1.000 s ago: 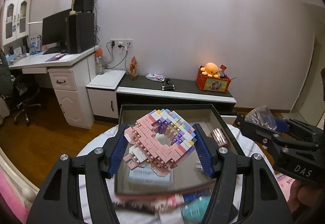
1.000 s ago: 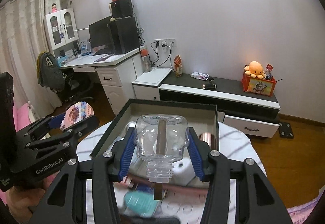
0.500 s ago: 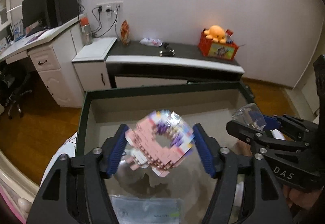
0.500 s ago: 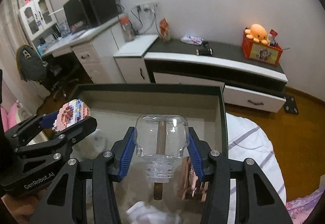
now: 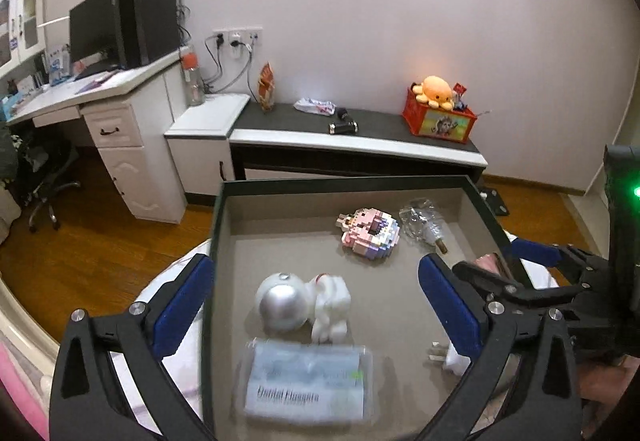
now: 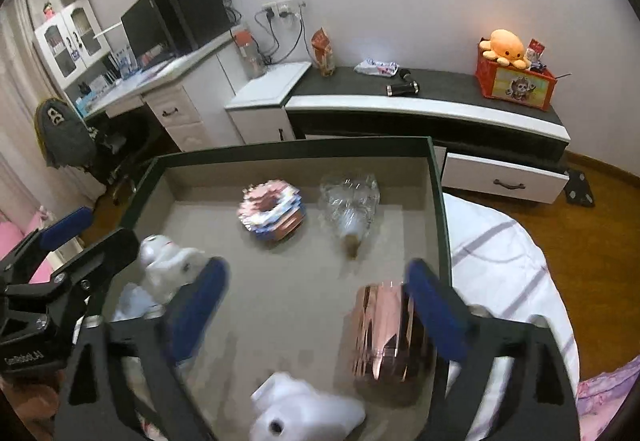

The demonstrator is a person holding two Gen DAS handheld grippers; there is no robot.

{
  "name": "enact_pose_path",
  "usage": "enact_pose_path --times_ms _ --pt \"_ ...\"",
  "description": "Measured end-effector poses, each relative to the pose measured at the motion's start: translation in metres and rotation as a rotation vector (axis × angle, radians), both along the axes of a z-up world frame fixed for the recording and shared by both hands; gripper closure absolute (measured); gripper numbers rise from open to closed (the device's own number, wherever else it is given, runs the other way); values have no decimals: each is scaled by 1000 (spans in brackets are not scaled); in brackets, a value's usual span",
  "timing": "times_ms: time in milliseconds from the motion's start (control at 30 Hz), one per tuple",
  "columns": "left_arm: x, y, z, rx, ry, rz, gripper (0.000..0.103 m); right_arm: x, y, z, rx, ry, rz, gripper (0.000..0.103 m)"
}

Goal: Organize rigid objects
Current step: 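Withdraw both tools from the box back over the bed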

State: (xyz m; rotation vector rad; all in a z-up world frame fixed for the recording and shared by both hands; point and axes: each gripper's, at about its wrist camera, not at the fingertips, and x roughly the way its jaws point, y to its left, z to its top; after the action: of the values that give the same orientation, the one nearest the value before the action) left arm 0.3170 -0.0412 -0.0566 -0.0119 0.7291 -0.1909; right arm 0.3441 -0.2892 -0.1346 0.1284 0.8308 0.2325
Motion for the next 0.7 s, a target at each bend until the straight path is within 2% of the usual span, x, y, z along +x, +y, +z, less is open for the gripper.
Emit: enact_pose_path --times_ms 100,300,567,700 --pt "-26 9 16 2 -37 22 0 -25 -1 11 43 -37 -15 0" --pt "-85 27 41 -2 -105 47 0 -81 -1 38 45 -116 -64 0" --pt "-193 58 69 -63 -205 103 0 -187 -8 78 32 -261 -158 0" --pt "-236 63 76 -56 -240 135 0 -240 -13 89 37 -313 -178 0"
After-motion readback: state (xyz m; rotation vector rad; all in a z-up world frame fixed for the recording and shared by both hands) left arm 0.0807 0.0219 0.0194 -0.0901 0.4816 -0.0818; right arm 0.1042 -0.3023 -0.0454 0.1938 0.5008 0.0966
